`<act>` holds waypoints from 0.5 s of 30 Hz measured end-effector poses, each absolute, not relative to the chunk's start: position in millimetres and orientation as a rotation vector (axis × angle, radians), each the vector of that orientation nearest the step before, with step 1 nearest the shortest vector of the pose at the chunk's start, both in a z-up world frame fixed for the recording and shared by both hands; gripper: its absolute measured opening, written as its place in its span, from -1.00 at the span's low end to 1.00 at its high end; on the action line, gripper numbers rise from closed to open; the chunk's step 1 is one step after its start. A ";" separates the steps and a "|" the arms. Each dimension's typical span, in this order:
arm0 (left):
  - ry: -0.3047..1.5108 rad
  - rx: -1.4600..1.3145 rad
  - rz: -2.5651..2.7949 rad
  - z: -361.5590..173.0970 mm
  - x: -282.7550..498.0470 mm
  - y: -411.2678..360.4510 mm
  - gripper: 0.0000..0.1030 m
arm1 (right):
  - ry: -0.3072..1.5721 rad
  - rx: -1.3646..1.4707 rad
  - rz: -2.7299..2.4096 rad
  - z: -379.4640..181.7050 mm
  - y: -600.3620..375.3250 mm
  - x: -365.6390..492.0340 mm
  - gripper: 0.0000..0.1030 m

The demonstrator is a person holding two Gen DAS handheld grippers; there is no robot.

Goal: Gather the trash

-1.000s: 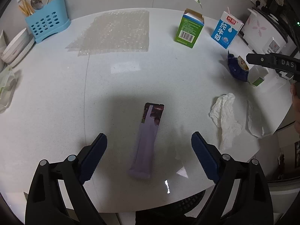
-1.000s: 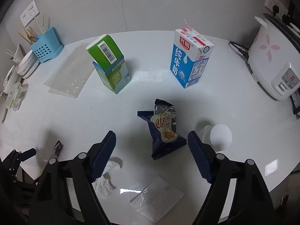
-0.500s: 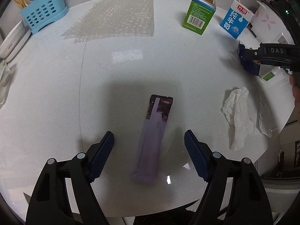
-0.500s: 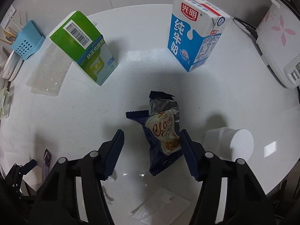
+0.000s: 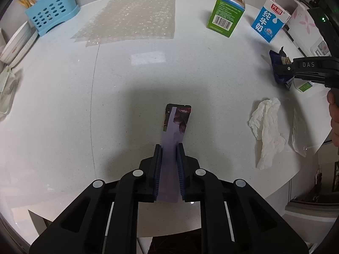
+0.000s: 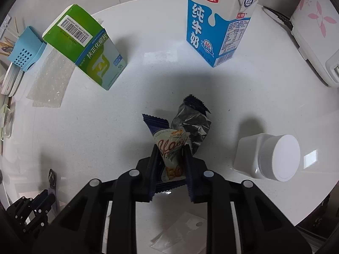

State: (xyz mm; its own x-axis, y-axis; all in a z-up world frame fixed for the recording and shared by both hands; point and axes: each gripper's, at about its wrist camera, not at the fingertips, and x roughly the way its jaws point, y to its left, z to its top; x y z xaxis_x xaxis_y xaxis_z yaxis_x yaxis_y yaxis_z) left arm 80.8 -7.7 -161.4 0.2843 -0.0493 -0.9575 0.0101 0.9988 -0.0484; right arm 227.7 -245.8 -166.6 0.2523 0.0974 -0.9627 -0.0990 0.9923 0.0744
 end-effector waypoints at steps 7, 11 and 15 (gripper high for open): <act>1.282 -0.046 -0.030 -161.6 80.9 -6.5 -0.76 | 1.284 0.019 0.139 -159.8 -248.9 221.0 -0.66; 1.275 -0.050 -0.020 -158.5 82.8 -5.8 -0.76 | 1.254 0.030 0.153 -146.7 -246.9 214.4 -0.67; 1.257 -0.056 -0.016 -153.0 82.3 -6.1 -0.76 | 1.226 0.033 0.168 -134.3 -246.5 206.5 -0.67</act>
State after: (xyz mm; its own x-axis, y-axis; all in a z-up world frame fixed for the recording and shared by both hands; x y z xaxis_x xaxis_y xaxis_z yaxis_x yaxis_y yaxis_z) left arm 82.3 -6.1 -153.0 0.3090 -0.0424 -0.9501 -0.0189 0.9985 -0.0507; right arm 206.5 -246.5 -134.3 0.3276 0.1459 -0.9335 -0.1099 0.9872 0.1158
